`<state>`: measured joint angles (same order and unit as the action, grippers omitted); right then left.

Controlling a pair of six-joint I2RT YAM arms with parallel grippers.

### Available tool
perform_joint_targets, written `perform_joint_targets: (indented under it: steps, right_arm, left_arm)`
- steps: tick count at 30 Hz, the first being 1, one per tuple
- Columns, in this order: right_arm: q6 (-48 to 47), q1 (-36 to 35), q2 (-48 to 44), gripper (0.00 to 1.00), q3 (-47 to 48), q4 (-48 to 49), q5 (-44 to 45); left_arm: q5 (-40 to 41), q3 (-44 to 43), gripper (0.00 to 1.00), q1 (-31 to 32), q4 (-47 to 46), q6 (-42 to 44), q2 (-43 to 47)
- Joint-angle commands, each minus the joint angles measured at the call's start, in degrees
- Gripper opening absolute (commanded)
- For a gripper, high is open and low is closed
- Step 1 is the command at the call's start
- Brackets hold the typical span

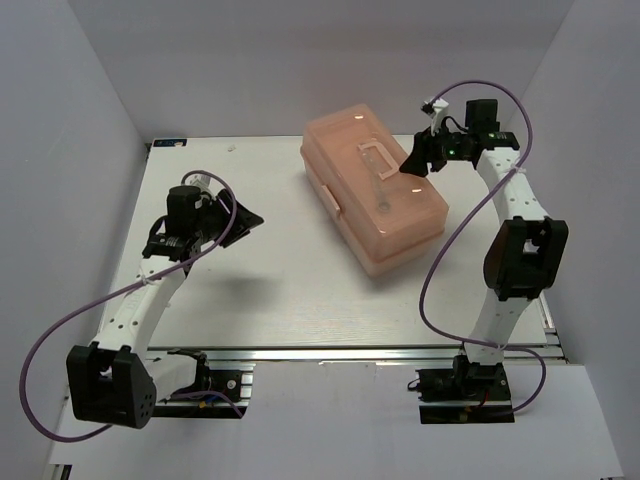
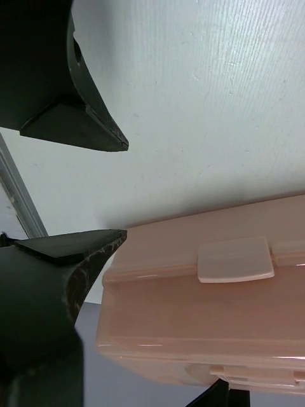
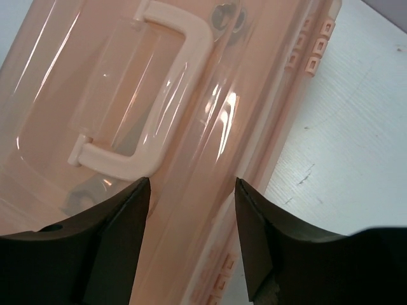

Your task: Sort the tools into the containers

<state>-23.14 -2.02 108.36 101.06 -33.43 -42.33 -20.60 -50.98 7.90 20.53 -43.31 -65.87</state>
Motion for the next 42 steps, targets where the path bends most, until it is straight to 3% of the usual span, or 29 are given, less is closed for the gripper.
perform_joint_targets:
  steps: [1,6,10,15,17,24,28,32,37,38,40,42]
  right_arm:
    - [-11.7,5.9,6.1,0.58,3.5,-8.0,7.9]
    - [-18.1,9.0,10.5,0.49,11.7,-14.1,8.0]
    - [-19.8,9.8,10.4,0.48,10.7,-12.5,10.4]
    - [-19.9,9.8,9.9,0.51,9.9,-10.7,11.2]
    - [-19.8,9.9,9.2,0.58,9.7,-10.6,9.5]
    - [-9.5,9.8,5.9,0.7,13.1,-5.8,1.6]
    - [-8.6,9.8,9.2,0.7,18.0,-8.7,1.1]
    - [-7.2,9.6,8.4,0.7,17.2,-7.6,0.6]
    - [4.0,9.6,3.5,0.76,15.4,5.5,-1.7]
    - [6.8,9.6,3.2,0.89,15.8,7.5,-1.3]
    - [13.0,9.6,2.0,0.89,17.0,12.7,-0.9]
    - [18.9,9.6,0.1,0.89,17.3,16.0,0.7]
  left_arm:
    - [1.3,1.3,0.62,0.0,2.5,0.9,2.8]
    - [1.5,2.6,0.62,-0.1,2.7,0.7,4.3]
    - [1.4,2.4,0.62,0.0,2.8,0.8,4.5]
    - [1.1,1.8,0.62,0.0,2.7,0.9,4.3]
    - [0.8,1.9,0.62,0.0,2.4,0.9,4.1]
    - [-0.3,1.7,0.63,0.0,0.7,0.8,4.2]
    - [-0.9,1.3,0.63,-0.1,-0.1,0.8,3.6]
    - [-1.1,0.9,0.63,-0.1,-0.3,0.9,3.7]
    - [-6.0,1.4,0.64,0.0,-7.1,1.9,4.9]
    - [-9.5,1.7,0.64,-0.1,-9.7,1.8,5.2]
    - [-11.9,2.1,0.65,-0.1,-15.7,1.5,6.3]
    - [-13.1,0.8,0.73,-0.1,-18.3,1.8,6.7]
